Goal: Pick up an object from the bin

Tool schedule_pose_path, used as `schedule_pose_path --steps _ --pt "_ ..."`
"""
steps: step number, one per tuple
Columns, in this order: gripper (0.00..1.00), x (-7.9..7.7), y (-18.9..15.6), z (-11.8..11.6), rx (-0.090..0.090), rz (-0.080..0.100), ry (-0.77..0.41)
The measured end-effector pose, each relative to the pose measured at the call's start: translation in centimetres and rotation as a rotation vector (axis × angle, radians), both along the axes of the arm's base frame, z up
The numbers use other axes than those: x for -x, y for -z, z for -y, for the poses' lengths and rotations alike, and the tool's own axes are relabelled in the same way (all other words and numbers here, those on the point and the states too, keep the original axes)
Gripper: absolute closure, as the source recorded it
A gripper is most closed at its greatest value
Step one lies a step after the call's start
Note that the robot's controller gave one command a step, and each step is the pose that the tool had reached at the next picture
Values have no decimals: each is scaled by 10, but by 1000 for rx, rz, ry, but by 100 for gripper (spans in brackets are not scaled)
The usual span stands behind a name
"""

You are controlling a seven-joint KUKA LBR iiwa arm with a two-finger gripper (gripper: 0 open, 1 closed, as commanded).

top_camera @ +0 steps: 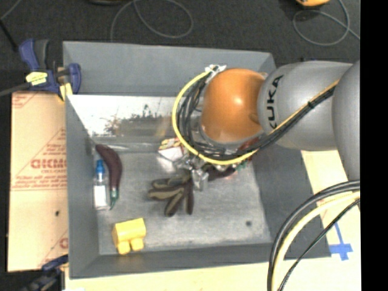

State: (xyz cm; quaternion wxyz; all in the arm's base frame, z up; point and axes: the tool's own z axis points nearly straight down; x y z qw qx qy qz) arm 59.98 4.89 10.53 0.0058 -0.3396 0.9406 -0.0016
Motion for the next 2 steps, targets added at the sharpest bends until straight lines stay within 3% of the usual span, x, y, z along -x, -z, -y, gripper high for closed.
schedule_pose_path --steps 2 --pt "100 0 -24 0 0 -2 2"
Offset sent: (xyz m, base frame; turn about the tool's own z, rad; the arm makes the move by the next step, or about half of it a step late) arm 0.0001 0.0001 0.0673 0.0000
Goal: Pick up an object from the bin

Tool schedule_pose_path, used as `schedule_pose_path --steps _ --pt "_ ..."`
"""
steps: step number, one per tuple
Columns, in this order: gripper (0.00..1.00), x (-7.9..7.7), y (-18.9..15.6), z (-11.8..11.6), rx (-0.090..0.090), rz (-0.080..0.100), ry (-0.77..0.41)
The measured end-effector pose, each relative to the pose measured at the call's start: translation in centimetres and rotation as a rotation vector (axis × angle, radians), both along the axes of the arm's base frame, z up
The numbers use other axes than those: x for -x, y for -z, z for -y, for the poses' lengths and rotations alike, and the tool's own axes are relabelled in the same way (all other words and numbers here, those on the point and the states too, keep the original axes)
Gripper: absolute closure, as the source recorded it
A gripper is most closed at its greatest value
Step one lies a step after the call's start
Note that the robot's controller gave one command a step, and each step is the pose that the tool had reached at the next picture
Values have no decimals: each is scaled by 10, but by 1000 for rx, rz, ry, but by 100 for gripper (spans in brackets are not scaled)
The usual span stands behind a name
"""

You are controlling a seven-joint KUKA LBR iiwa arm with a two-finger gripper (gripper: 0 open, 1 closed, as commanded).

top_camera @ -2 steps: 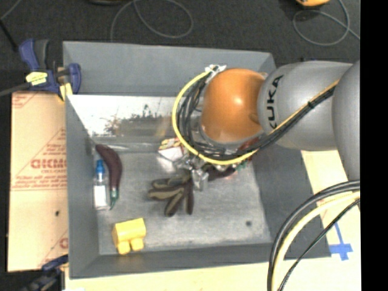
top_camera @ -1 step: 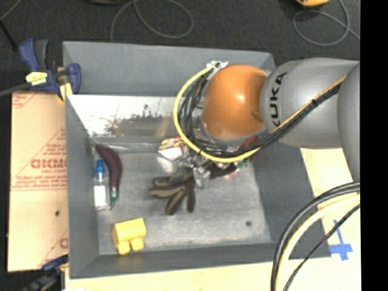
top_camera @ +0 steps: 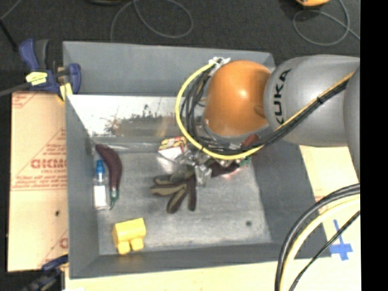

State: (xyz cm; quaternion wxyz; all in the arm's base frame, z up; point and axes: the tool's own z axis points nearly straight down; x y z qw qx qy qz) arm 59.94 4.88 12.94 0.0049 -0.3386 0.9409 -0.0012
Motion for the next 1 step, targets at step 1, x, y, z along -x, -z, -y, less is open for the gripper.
schedule_pose_path --steps 1 --pt "100 0 -19 0 0 -1 1"
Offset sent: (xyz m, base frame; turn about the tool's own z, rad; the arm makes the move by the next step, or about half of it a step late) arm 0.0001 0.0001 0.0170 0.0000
